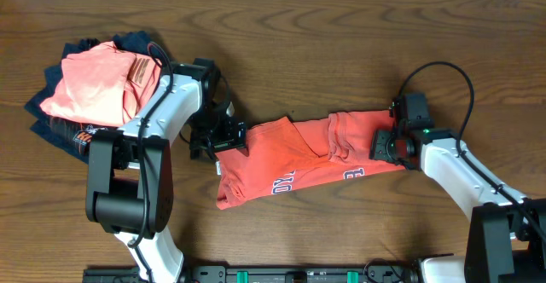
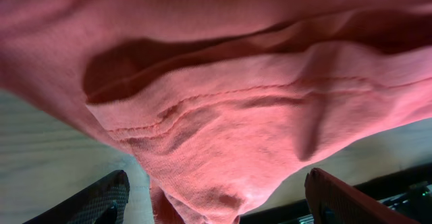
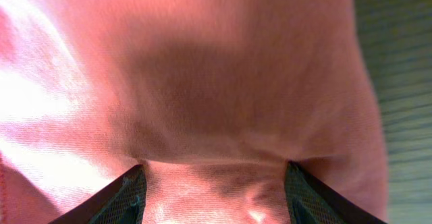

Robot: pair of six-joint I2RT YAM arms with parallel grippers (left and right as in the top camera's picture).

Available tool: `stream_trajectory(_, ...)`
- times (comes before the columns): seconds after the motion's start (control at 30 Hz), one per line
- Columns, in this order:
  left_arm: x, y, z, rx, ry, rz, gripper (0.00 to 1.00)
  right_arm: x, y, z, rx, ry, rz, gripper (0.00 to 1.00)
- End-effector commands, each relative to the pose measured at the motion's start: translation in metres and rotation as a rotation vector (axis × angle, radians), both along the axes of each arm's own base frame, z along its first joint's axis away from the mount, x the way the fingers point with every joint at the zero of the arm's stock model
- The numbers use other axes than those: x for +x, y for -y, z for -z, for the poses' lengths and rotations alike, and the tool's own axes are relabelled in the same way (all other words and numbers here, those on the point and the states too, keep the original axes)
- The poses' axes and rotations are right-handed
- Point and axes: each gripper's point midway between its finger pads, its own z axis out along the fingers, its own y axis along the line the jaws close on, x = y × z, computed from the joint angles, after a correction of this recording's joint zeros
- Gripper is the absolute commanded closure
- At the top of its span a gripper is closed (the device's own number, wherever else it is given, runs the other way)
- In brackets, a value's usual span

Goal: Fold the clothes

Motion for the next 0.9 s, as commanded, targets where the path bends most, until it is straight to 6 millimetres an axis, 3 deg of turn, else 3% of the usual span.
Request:
stream_trajectory(0.0,-0.008,0.003,-0.001,-0.011,-0.012,-0.002,0.16,0.018,0.008,-0.017,-0.026,0.037,-0.002,0.36)
stream_trajectory(0.2,-0.024,0.015,0.029,-0.013,0.004,0.046,0.16,0.027,0.017,-0.042,-0.072,0.031,0.015,0.36)
stream_trajectory(0.33,-0.024,0.020,0.045,-0.016,0.045,0.043,0.17,0.030,0.020,-0.060,-0.097,0.019,-0.001,0.37)
stream_trajectory(0.4,-0.021,0.021,0.048,-0.020,0.062,0.044,0.29,0.030,0.024,-0.068,-0.116,0.010,0.005,0.37)
stream_trajectory(0.43,-0.020,0.021,0.048,-0.021,0.067,0.044,0.43,0.030,0.026,-0.073,-0.125,0.005,0.010,0.37)
stream_trajectory(0.5,-0.019,0.020,0.049,-0.017,0.074,0.044,0.80,0.030,0.031,-0.082,-0.146,-0.004,0.016,0.37)
stream_trajectory(0.53,-0.017,0.018,0.049,-0.004,0.078,0.044,0.93,0.030,0.034,-0.086,-0.159,-0.008,0.022,0.37)
stream_trajectory(0.7,-0.002,-0.023,0.034,0.156,0.075,0.016,0.94,0.028,0.057,-0.102,-0.209,-0.023,0.076,0.37)
stream_trajectory(0.87,0.026,-0.077,-0.008,0.293,0.082,-0.073,0.94,0.024,0.084,-0.105,-0.216,-0.042,0.129,0.36)
